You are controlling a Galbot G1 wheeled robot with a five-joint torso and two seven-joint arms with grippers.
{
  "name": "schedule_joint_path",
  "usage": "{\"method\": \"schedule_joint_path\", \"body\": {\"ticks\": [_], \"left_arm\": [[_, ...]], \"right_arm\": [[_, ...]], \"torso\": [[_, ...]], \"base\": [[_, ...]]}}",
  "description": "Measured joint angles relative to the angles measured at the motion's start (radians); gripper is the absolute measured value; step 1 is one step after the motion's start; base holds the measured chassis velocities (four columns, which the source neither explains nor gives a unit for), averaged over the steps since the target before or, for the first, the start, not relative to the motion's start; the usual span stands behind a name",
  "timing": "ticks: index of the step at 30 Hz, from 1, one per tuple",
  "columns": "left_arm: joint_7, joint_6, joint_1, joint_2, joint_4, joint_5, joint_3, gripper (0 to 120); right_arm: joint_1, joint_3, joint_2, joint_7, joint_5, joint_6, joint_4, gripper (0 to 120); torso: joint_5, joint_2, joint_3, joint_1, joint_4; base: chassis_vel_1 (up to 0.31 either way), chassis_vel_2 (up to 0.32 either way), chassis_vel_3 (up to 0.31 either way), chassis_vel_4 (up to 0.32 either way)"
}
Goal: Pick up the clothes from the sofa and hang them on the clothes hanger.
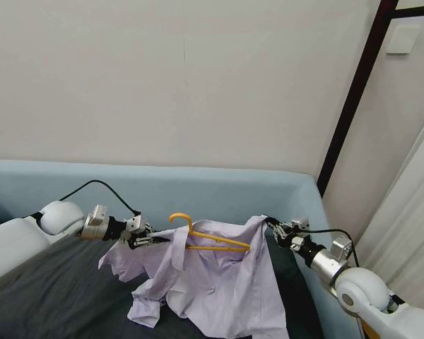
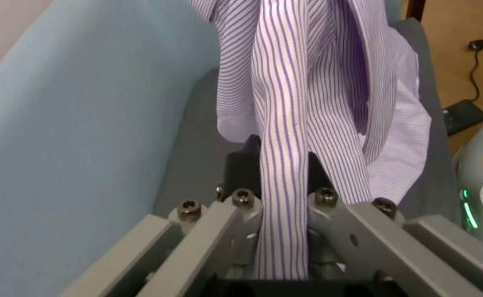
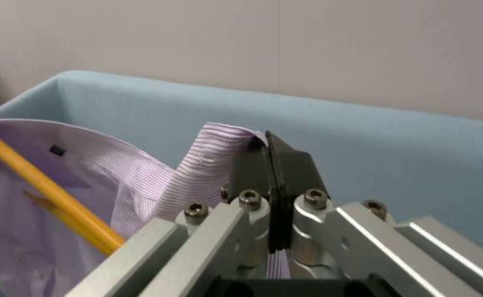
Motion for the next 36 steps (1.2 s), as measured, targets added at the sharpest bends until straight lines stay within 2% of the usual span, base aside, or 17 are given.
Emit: {"method": "schedule_joint_path", "body": {"ticks": [8,17,22,28,36], "left_arm": [[-0.017,0.01,0.039,0.005,0.004,0.019,-0.051,1],[-0.076,0.034,0.044,-0.02,-0.005,0.017,-0.045,1],[-0.116,0.064,0.014,-0.056,-0.037,-0.073,-0.002,1],[-0.117,0.094,-0.052,-0.074,-0.061,-0.158,0.074,1],[-0.118,0.114,-0.166,-0.117,-0.028,-0.227,0.167,1]], "right_arm": [[-0.003,0.017,-0.035,0.033,0.027,-0.026,0.11,0],[0.022,0.005,-0.057,0.087,0.051,-0.083,0.235,0],[0.069,-0.045,-0.056,0.152,0.052,-0.132,0.31,0],[0.108,-0.083,-0.05,0.187,0.033,-0.134,0.33,0],[0.11,-0.106,-0.073,0.174,-0.042,-0.109,0.425,0]], "torso": [[0.0,0.0,0.0,0.0,0.0001],[0.0,0.0,0.0,0.0,0.0001],[0.0,0.0,0.0,0.0,-0.0002],[0.0003,0.0,0.0,0.0,0.0],[-0.0002,0.0,0.0,0.0,0.0002]], "base": [[0.0,0.0,0.0,0.0],[0.0,0.0,0.0,0.0],[0.0,0.0,0.0,0.0],[0.0,0.0,0.0,0.0],[0.0,0.0,0.0,0.0]]}}
